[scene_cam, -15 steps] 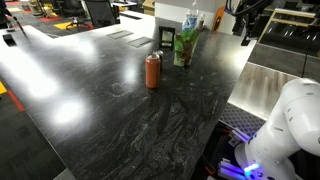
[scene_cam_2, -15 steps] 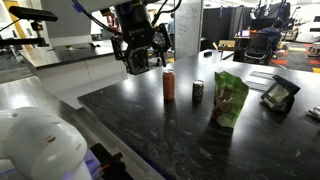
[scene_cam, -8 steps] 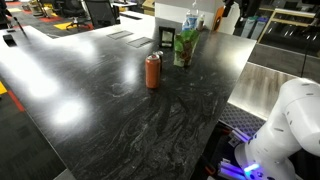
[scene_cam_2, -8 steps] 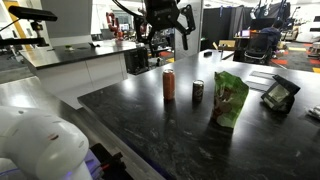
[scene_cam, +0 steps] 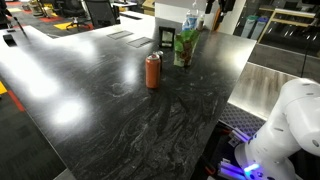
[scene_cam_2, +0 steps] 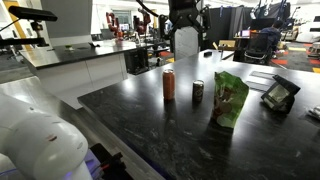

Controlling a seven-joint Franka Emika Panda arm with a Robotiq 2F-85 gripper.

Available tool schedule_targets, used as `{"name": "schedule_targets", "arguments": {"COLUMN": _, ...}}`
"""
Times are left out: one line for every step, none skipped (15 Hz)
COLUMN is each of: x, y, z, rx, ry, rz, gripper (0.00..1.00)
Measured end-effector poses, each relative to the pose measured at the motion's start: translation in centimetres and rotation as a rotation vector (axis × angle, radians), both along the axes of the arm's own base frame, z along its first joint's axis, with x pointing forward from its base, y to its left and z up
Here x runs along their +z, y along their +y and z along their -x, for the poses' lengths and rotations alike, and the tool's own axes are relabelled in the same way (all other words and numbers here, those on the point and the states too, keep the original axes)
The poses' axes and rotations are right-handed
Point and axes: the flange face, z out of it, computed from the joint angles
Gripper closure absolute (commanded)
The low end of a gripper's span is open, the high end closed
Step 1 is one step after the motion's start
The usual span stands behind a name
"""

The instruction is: Pick up the green packet and move it in front of the two cans on the kitchen counter

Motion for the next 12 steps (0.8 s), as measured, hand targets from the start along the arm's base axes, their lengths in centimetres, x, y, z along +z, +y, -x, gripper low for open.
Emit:
{"name": "schedule_targets", "arguments": {"x": 0.0, "y": -0.2, "z": -0.6, "rx": -0.006, "ry": 0.005, "rz": -0.004, "gripper": 0.00}}
{"name": "schedule_targets", "arguments": {"x": 0.1, "y": -0.4, "z": -1.0, "rx": -0.009, "ry": 0.008, "rz": -0.007, "gripper": 0.00}}
{"name": "schedule_targets", "arguments": {"x": 0.1, "y": -0.4, "z": -1.3, "rx": -0.012, "ry": 0.009, "rz": -0.008, "gripper": 0.00}}
{"name": "schedule_targets", "arguments": {"x": 0.1, "y": -0.4, "z": -1.5, "rx": -0.012, "ry": 0.010, "rz": -0.007, "gripper": 0.00}}
{"name": "schedule_targets", "arguments": {"x": 0.2, "y": -0.3, "z": -1.5, "rx": -0.011, "ry": 0.010, "rz": -0.007, "gripper": 0.00}}
{"name": "schedule_targets", "arguments": {"x": 0.2, "y": -0.4, "z": -1.5, "rx": -0.012, "ry": 0.009, "rz": -0.007, "gripper": 0.00}}
{"name": "schedule_targets", "arguments": {"x": 0.3, "y": -0.3, "z": -1.4, "rx": -0.013, "ry": 0.008, "rz": -0.008, "gripper": 0.00}}
{"name": "schedule_targets", "arguments": {"x": 0.3, "y": -0.3, "z": -1.3, "rx": -0.018, "ry": 0.007, "rz": -0.007, "gripper": 0.00}}
{"name": "schedule_targets", "arguments": {"x": 0.4, "y": -0.6, "z": -1.2, "rx": -0.020, "ry": 0.006, "rz": -0.004, "gripper": 0.00}}
{"name": "schedule_targets", "arguments": {"x": 0.5, "y": -0.9, "z": -1.2, "rx": -0.010, "ry": 0.002, "rz": 0.000, "gripper": 0.00}}
{"name": "schedule_targets", "arguments": {"x": 0.6, "y": -1.6, "z": -1.2, "rx": 0.005, "ry": -0.008, "rz": 0.004, "gripper": 0.00}}
{"name": "schedule_targets", "arguments": {"x": 0.6, "y": -2.3, "z": -1.2, "rx": 0.018, "ry": -0.020, "rz": 0.008, "gripper": 0.00}}
